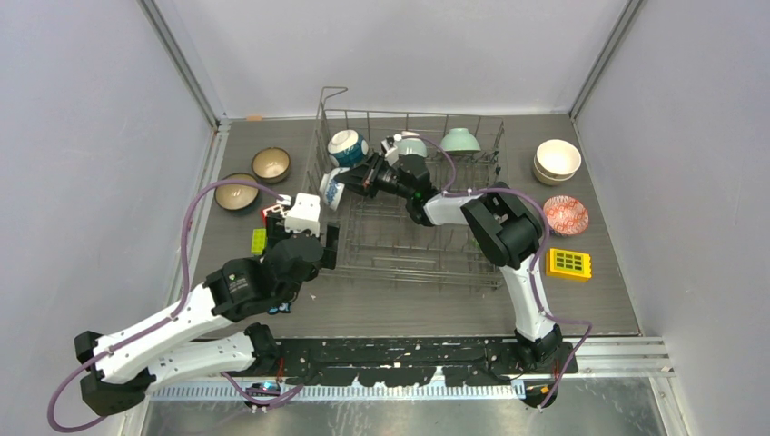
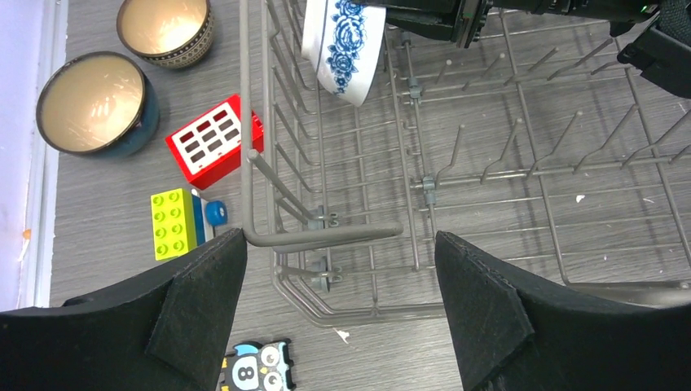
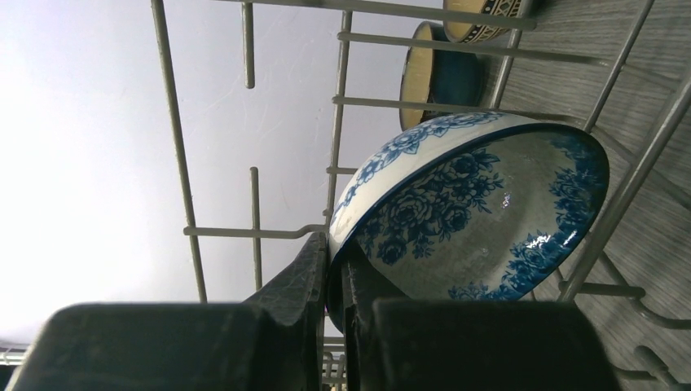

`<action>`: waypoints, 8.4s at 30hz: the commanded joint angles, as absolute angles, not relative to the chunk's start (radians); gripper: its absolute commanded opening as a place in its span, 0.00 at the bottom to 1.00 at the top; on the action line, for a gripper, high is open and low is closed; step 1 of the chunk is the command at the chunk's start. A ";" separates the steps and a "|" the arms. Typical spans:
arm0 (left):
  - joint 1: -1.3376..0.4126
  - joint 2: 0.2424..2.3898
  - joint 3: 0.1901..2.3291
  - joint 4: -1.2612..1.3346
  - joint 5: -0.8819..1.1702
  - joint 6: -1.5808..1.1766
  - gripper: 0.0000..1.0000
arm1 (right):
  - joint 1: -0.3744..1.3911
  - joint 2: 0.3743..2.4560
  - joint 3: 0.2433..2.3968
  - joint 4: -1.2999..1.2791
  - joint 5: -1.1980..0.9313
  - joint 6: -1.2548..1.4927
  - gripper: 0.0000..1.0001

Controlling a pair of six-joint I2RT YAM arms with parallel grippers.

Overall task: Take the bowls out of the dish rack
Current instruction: Pick up the bowl from the dish rack, then place the bowl with the bowl.

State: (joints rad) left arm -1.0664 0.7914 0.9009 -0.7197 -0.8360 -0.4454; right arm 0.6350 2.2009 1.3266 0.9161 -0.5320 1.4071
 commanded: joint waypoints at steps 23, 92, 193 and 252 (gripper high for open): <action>-1.064 0.749 1.040 -0.696 -0.834 -0.427 0.92 | 0.538 1.806 1.148 0.964 -0.556 1.351 0.01; -0.984 1.035 1.511 -0.787 -0.283 -0.342 1.00 | 1.504 1.139 1.400 -0.798 0.658 -0.383 0.01; -0.876 1.269 1.737 -0.873 -0.250 -0.248 0.00 | 1.812 1.316 1.673 -0.886 0.792 -0.315 1.00; -0.781 1.134 1.516 -0.862 -0.459 -0.922 0.00 | 0.903 1.494 1.796 -0.811 0.282 0.549 0.38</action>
